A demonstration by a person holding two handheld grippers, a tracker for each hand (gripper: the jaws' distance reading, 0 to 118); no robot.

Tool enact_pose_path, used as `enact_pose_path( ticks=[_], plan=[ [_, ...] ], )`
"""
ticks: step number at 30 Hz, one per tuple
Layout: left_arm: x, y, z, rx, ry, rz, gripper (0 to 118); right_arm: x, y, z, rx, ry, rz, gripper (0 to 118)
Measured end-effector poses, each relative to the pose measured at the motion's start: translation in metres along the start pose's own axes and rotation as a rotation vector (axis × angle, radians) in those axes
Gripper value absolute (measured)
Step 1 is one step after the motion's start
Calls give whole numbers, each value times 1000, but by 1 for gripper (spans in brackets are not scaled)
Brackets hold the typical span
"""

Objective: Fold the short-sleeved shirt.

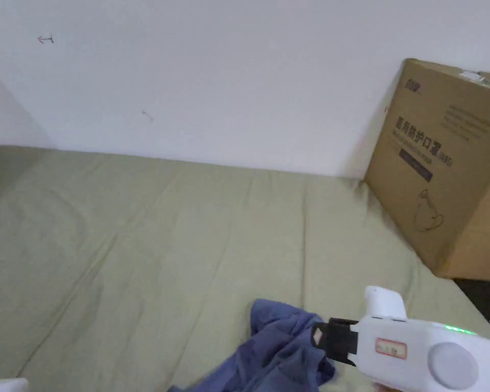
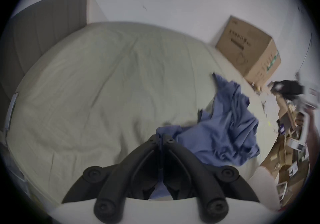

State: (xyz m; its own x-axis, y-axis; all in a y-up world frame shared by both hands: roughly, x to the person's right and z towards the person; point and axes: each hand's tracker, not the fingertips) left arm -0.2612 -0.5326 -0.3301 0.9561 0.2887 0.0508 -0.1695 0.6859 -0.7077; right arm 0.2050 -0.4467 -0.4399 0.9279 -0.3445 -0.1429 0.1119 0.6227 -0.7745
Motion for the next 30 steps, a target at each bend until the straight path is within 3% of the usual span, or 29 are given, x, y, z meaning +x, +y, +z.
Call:
enact_pose_path(
  ticks=[1, 2, 7, 10, 11, 12, 13, 14, 16, 17, 18, 21, 24, 30],
  plan=[
    [-2, 2, 5, 6, -24, 31, 2, 9, 18, -20, -37, -26, 8, 101],
    [-3, 3, 9, -9, -36, 51, 2, 15, 30, -39, -80, -46, -10, 111],
    [1, 3, 23, 15, -7, 31, 2, 47, 71, -122, -178, -112, -112, 116],
    [2, 0, 20, 4, 5, 3, 2, 64, 77, -165, -419, -213, -167, 116],
    [7, 0, 20, -3, 8, -3, 2, 70, 71, -177, -417, -250, -169, 115],
    [13, 1, 20, -7, 9, -7, 2, 73, 67, -182, -403, -269, -171, 110],
    [14, 1, 18, -11, 8, -12, 2, 77, 63, -184, -402, -252, -160, 97],
    [15, 1, 17, -16, 5, -15, 2, 77, 60, -182, -405, -240, -138, 55],
    [2, 2, 9, -19, 1, -9, 2, 74, 57, -168, -356, -296, -24, 25],
    [2, 2, 9, -15, -7, 5, 2, 74, 58, -157, -334, -178, -38, 10],
    [2, 2, 9, -9, -16, 19, 2, 74, 59, -146, -328, -106, -53, 10],
    [8, 7, 17, 23, -27, 42, 2, 60, 59, -86, -195, -142, -43, 8],
    [15, 18, 36, 79, -56, 59, 2, 46, 58, -19, -79, -35, -82, 7],
    [38, 74, 107, 276, -115, 11, 2, 14, 72, 111, 133, 31, -8, 7]
  ],
)
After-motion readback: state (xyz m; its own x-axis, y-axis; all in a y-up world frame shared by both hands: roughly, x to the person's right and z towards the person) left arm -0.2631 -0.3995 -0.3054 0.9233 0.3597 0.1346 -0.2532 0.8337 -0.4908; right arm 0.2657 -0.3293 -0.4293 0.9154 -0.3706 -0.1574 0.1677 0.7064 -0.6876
